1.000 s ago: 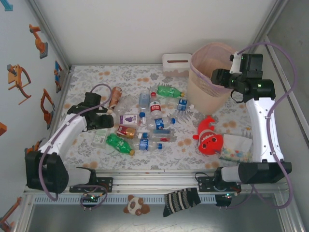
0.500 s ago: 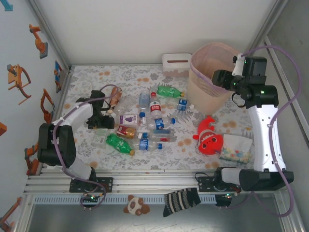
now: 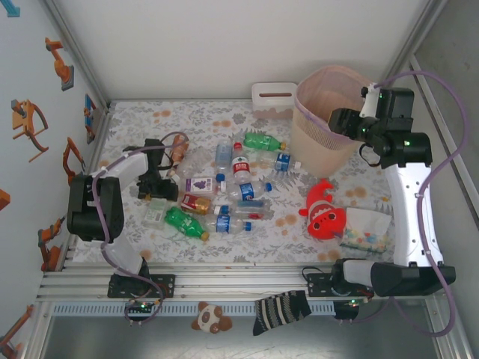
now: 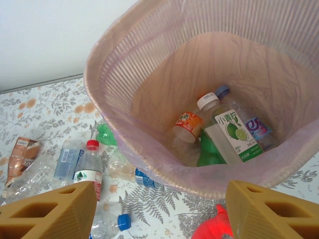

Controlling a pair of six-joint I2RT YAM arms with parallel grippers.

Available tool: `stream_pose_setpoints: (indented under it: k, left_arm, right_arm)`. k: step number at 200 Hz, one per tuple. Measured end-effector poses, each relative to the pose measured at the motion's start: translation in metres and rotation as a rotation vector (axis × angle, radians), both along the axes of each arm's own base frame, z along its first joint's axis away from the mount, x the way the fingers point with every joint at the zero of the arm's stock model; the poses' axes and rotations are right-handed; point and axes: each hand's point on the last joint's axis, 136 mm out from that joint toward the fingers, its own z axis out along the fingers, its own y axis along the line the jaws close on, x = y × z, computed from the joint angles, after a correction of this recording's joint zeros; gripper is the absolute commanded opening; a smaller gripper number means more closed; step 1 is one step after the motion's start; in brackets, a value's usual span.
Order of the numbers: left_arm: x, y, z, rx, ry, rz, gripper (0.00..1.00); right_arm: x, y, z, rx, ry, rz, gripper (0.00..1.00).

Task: Put the plastic bottles in the bin

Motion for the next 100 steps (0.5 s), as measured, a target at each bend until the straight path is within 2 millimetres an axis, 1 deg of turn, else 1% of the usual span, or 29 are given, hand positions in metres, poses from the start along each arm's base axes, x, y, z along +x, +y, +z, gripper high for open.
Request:
stream_pose_setpoints:
  k: [22, 75, 100]
  left_arm:
    - [-0.003, 0.0, -0.003, -0.004, 0.02, -0.01, 0.71]
    - [-0.002, 0.0, -0.002, -0.011, 0.021, -0.022, 0.62]
    - [-0.002, 0.0, -0.001, -0.012, 0.016, -0.026, 0.6]
  right_arm:
    - [-0.002, 0.0, 0.001, 0.0, -0.003, -0.002, 0.69]
    - [-0.008, -0.001, 0.008, 0.009, -0.024, -0.008, 0.68]
    - [-0.01, 0.0, 0.009, 0.012, -0.027, -0.008, 0.68]
